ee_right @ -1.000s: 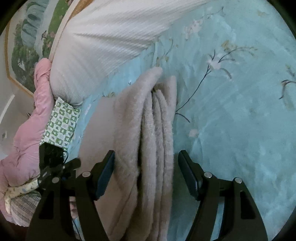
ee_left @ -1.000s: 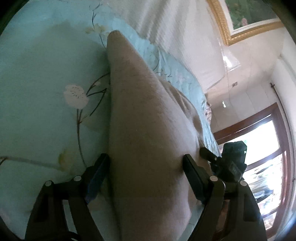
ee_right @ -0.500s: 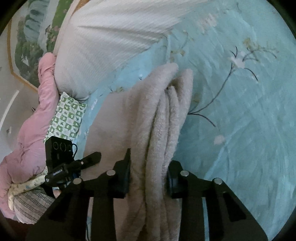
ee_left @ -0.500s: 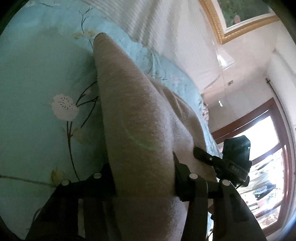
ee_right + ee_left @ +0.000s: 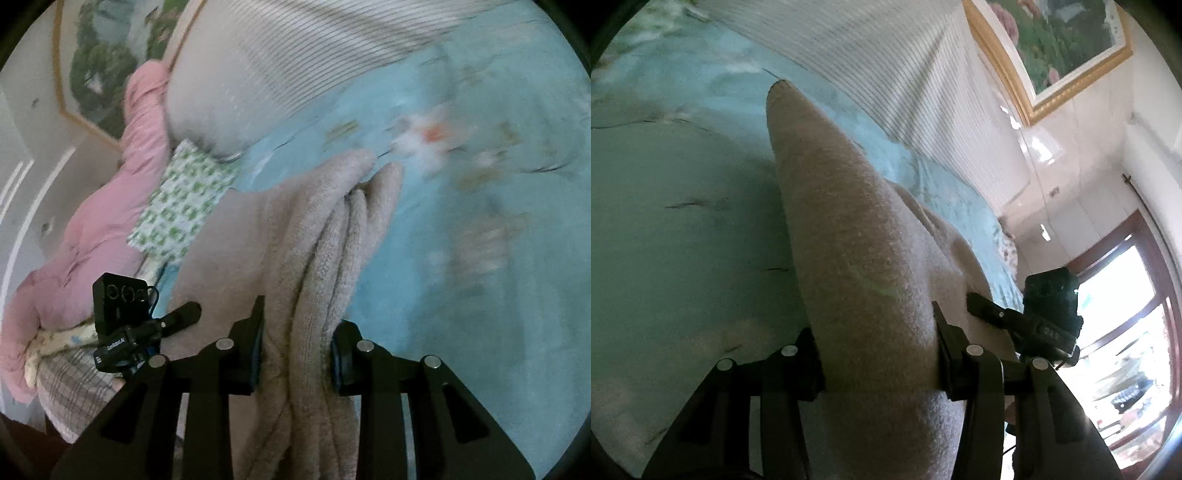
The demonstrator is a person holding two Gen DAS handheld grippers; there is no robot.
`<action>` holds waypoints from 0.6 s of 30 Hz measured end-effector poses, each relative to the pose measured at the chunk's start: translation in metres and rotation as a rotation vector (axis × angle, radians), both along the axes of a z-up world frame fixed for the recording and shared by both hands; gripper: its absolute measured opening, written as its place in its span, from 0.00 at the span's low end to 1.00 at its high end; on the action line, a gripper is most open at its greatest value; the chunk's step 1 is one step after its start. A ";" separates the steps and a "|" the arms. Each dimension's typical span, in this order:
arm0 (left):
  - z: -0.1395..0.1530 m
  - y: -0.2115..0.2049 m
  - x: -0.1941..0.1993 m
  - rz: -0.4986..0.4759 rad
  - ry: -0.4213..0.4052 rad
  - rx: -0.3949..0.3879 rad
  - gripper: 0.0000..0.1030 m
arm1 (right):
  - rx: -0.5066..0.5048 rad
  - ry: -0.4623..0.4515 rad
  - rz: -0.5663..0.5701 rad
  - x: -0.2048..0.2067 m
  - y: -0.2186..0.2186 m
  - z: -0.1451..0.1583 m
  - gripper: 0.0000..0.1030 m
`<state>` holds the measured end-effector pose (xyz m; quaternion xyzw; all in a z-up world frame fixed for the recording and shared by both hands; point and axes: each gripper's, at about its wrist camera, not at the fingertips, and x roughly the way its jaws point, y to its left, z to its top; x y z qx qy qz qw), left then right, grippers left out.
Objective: Fold small clothes
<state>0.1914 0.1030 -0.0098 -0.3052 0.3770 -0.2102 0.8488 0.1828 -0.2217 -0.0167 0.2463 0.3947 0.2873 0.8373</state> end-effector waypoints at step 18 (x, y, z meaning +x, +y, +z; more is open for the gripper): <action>-0.027 0.054 -0.055 0.139 0.068 0.138 0.61 | -0.058 0.049 0.078 0.004 0.071 -0.036 0.39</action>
